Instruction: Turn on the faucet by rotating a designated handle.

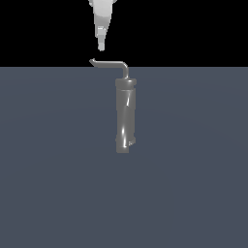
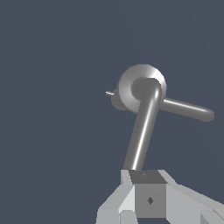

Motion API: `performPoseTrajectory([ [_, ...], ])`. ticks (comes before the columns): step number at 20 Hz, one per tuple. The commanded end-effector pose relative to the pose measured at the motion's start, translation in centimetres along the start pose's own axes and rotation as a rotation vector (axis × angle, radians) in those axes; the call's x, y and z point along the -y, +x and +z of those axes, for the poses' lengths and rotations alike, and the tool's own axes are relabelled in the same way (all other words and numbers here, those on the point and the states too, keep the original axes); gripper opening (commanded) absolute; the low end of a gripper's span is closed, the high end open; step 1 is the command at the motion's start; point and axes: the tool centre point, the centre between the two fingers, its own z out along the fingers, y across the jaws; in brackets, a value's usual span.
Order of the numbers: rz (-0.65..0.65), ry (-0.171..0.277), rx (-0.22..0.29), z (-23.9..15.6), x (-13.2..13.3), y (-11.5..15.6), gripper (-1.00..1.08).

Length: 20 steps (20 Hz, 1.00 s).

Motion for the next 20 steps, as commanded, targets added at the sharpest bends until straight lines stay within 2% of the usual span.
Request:
performPoseTrajectory([
  [1, 0.061, 0.004, -0.015, 1.0, 1.1, -0.1, -1.0],
  [10, 0.203, 0.018, -0.054, 3.3, 3.6, -0.3, -1.0],
  [20, 0.242, 0.024, -0.066, 4.0, 4.3, -0.4, -1.0],
])
